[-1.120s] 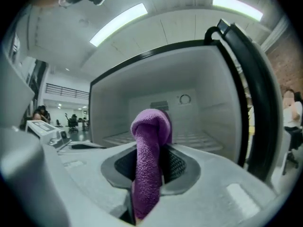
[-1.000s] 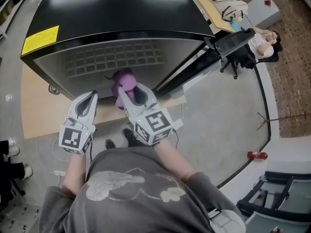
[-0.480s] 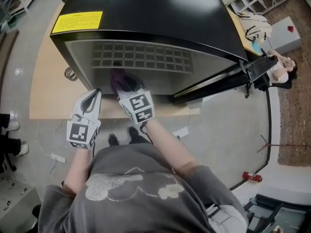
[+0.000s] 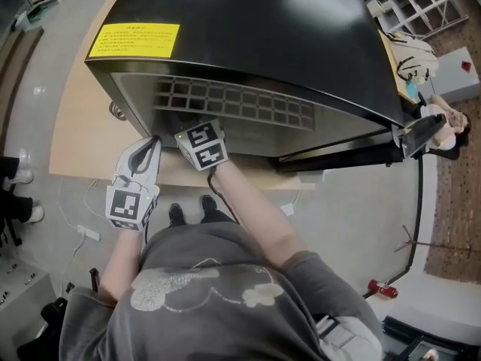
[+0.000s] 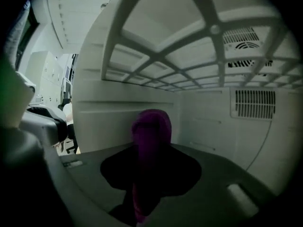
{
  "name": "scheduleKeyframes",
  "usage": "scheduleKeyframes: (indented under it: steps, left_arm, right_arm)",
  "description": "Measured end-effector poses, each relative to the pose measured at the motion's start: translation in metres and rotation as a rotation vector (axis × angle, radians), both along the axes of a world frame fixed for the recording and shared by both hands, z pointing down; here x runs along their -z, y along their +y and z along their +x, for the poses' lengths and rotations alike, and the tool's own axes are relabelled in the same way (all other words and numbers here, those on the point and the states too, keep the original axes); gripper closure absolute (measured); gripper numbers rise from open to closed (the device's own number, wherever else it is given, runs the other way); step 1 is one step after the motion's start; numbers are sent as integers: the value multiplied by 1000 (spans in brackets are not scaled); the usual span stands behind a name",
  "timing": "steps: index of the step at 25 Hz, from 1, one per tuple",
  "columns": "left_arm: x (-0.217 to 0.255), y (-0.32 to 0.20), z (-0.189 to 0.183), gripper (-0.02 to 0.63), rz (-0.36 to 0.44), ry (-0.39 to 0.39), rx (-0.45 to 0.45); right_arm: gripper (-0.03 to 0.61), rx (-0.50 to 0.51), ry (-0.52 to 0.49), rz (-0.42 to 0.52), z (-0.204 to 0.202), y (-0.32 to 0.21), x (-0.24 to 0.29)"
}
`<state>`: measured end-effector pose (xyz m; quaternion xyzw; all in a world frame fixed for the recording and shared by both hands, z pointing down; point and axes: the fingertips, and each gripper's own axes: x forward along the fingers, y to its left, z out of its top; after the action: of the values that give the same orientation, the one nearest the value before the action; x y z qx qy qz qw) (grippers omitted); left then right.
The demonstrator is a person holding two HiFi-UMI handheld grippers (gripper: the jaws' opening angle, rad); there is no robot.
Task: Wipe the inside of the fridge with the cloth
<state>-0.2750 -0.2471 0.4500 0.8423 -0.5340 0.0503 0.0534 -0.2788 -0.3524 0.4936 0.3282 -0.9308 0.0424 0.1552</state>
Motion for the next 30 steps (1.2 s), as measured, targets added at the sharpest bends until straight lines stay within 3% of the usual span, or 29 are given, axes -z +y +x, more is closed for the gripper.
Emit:
scheduleKeyframes:
  steps: [9,19,23,30]
  left_arm:
    - [3,6,2,595,2,-8,36]
    - [-5,15,2,595,-16,-22,63]
    - [-4,13,9,595,-11,-26,49]
    - [-10,0,29,595,-28,-39,0]
  right_arm:
    - [497,168,3,32,-10,45,6]
    - [497,305,-21,-17,-4,101,0]
    - [497,252,-8,-19,4,85,-3]
    - [497,97,130,-109,26,26,-40]
